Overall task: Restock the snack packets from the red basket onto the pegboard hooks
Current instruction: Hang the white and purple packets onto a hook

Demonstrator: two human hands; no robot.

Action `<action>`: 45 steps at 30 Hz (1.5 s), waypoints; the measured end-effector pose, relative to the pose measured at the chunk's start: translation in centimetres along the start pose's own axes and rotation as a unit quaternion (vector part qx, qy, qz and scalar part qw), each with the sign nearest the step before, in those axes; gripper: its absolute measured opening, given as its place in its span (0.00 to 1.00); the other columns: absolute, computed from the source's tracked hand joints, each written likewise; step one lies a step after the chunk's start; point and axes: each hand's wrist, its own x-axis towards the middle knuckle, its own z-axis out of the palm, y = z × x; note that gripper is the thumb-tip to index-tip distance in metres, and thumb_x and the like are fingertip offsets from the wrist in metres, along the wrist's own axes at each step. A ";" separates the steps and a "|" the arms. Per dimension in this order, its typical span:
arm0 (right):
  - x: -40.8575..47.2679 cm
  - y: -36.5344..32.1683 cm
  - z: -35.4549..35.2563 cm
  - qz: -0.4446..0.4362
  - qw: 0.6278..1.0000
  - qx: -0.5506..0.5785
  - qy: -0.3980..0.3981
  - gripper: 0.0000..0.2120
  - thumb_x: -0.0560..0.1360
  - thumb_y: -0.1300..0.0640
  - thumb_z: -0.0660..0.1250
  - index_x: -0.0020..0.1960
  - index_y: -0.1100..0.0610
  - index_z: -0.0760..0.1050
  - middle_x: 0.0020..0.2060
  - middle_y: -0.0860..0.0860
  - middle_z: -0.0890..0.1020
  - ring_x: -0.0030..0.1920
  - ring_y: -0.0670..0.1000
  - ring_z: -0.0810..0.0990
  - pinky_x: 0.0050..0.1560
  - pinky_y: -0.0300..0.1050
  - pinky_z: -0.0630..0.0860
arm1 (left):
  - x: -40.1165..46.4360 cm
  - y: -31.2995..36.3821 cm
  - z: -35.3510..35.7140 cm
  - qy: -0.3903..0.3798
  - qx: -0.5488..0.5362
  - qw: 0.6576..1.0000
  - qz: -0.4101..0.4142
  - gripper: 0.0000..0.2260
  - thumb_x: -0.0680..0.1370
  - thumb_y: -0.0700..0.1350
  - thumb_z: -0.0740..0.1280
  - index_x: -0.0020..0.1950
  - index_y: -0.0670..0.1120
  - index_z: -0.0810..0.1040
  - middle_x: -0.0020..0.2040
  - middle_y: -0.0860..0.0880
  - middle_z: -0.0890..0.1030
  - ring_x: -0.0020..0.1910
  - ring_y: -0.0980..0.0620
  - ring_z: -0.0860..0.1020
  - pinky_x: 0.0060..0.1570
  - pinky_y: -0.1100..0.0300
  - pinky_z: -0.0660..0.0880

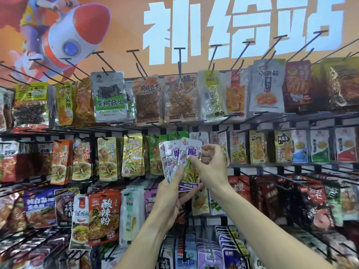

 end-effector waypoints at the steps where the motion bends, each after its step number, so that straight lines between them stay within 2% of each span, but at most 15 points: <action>1: 0.1 0.1 0.0 0.011 1.000 0.009 0.003 0.21 0.73 0.55 0.80 0.60 0.48 0.74 0.54 0.50 0.81 0.54 0.50 0.83 0.55 0.54 0.84 | 0.0 0.0 0.1 -0.006 0.005 1.000 -0.008 0.16 0.83 0.52 0.68 0.63 0.41 0.82 0.56 0.41 0.87 0.48 0.43 0.88 0.40 0.57 0.85; 4: 0.7 0.1 -0.6 -0.005 1.000 0.012 0.013 0.18 0.75 0.57 0.78 0.61 0.49 0.78 0.56 0.46 0.82 0.56 0.48 0.81 0.58 0.52 0.83 | 0.1 -0.1 0.0 0.006 0.056 0.998 -0.009 0.19 0.84 0.56 0.65 0.64 0.42 0.82 0.54 0.40 0.88 0.49 0.39 0.88 0.37 0.58 0.84; 6: 1.4 -0.4 -1.1 -0.029 0.999 0.000 0.019 0.19 0.76 0.58 0.76 0.66 0.52 0.78 0.56 0.43 0.81 0.55 0.42 0.79 0.57 0.41 0.80 | 0.2 -0.1 -0.4 0.028 0.068 0.997 0.013 0.21 0.83 0.56 0.66 0.70 0.43 0.78 0.60 0.42 0.86 0.50 0.37 0.88 0.39 0.58 0.85; 8: 2.4 -1.0 -1.5 -0.033 0.999 -0.006 0.029 0.20 0.77 0.59 0.75 0.68 0.54 0.78 0.55 0.42 0.81 0.53 0.38 0.78 0.57 0.38 0.78 | 0.2 0.0 -0.6 0.045 0.055 0.997 0.035 0.23 0.83 0.55 0.68 0.74 0.44 0.73 0.66 0.44 0.83 0.50 0.36 0.88 0.42 0.56 0.86; 13: 3.4 -1.8 -1.5 -0.028 0.998 -0.045 0.032 0.24 0.77 0.58 0.76 0.72 0.54 0.77 0.62 0.47 0.82 0.61 0.47 0.80 0.67 0.50 0.77 | 0.0 0.8 -0.8 0.057 0.066 0.993 0.074 0.14 0.85 0.52 0.65 0.63 0.42 0.79 0.50 0.37 0.88 0.49 0.38 0.88 0.40 0.57 0.86; 20: 4.2 -2.5 -1.0 -0.025 0.997 -0.071 0.022 0.25 0.76 0.58 0.76 0.72 0.56 0.77 0.64 0.50 0.82 0.62 0.49 0.80 0.69 0.54 0.76 | -0.5 1.4 -0.6 0.073 0.048 0.991 0.106 0.16 0.84 0.51 0.67 0.67 0.43 0.77 0.50 0.37 0.88 0.49 0.37 0.88 0.41 0.55 0.86; 24: 4.4 -2.8 -0.7 -0.025 0.994 -0.105 0.015 0.25 0.77 0.58 0.75 0.73 0.57 0.76 0.67 0.50 0.81 0.53 0.45 0.79 0.70 0.51 0.75 | -0.5 1.5 -0.6 0.075 0.042 0.991 0.104 0.20 0.83 0.52 0.68 0.69 0.40 0.78 0.50 0.36 0.88 0.49 0.37 0.88 0.42 0.55 0.86; 27: 4.7 -3.0 -0.4 -0.021 0.992 -0.125 0.028 0.25 0.76 0.61 0.74 0.73 0.57 0.76 0.68 0.52 0.80 0.66 0.51 0.79 0.73 0.53 0.72 | -0.6 1.5 -0.7 0.070 0.047 0.991 0.105 0.23 0.83 0.52 0.68 0.74 0.41 0.74 0.50 0.37 0.88 0.49 0.38 0.88 0.42 0.56 0.86; 30: 4.7 -3.3 -0.2 -0.013 0.990 -0.137 0.038 0.25 0.76 0.63 0.73 0.73 0.59 0.76 0.69 0.54 0.80 0.69 0.55 0.77 0.73 0.56 0.72 | -0.7 1.7 -0.7 0.064 0.048 0.991 0.104 0.25 0.83 0.53 0.68 0.76 0.42 0.72 0.51 0.38 0.88 0.49 0.38 0.88 0.42 0.55 0.86; 32: 4.6 -3.6 -0.4 -0.008 0.986 -0.162 0.035 0.25 0.76 0.65 0.72 0.73 0.58 0.75 0.69 0.54 0.80 0.64 0.53 0.81 0.71 0.50 0.73 | -0.9 1.7 -0.7 0.061 0.051 0.991 0.104 0.23 0.83 0.53 0.68 0.73 0.42 0.75 0.51 0.38 0.88 0.49 0.38 0.88 0.44 0.55 0.86; 34: 4.5 -3.8 -0.7 -0.006 0.983 -0.183 0.026 0.26 0.76 0.65 0.72 0.74 0.57 0.76 0.70 0.53 0.79 0.47 0.46 0.81 0.60 0.42 0.73 | -1.0 1.8 -0.8 0.058 0.056 0.991 0.105 0.21 0.83 0.53 0.68 0.70 0.42 0.78 0.51 0.38 0.88 0.50 0.38 0.88 0.45 0.54 0.86; 35: 4.5 -3.8 -0.8 -0.006 0.982 -0.190 0.021 0.26 0.76 0.65 0.72 0.74 0.57 0.76 0.70 0.53 0.79 0.43 0.44 0.78 0.57 0.40 0.72 | -1.0 1.9 -0.8 0.057 0.059 0.991 0.105 0.21 0.83 0.53 0.68 0.70 0.42 0.78 0.51 0.38 0.88 0.50 0.38 0.88 0.45 0.54 0.86; 36: 4.6 -3.8 -0.8 -0.005 0.981 -0.194 0.016 0.26 0.76 0.65 0.72 0.74 0.57 0.76 0.70 0.53 0.79 0.44 0.45 0.78 0.58 0.39 0.72 | -1.1 1.9 -0.8 0.056 0.061 0.991 0.105 0.21 0.83 0.53 0.68 0.70 0.42 0.78 0.51 0.38 0.88 0.49 0.38 0.88 0.45 0.54 0.86; 39: 5.2 -3.5 -0.5 0.009 0.981 -0.193 0.014 0.26 0.75 0.66 0.72 0.73 0.58 0.76 0.69 0.55 0.80 0.63 0.53 0.80 0.68 0.46 0.74 | -1.1 1.9 -0.7 0.055 0.066 0.991 0.105 0.20 0.83 0.53 0.68 0.69 0.41 0.78 0.50 0.38 0.88 0.49 0.38 0.88 0.43 0.55 0.86; 45: 6.8 -1.9 0.6 0.017 0.968 -0.249 -0.007 0.26 0.76 0.66 0.73 0.73 0.57 0.76 0.69 0.55 0.80 0.67 0.57 0.80 0.71 0.55 0.74 | -0.9 1.6 0.1 0.045 0.085 0.992 0.086 0.16 0.83 0.52 0.68 0.63 0.41 0.81 0.50 0.38 0.88 0.49 0.38 0.88 0.46 0.52 0.84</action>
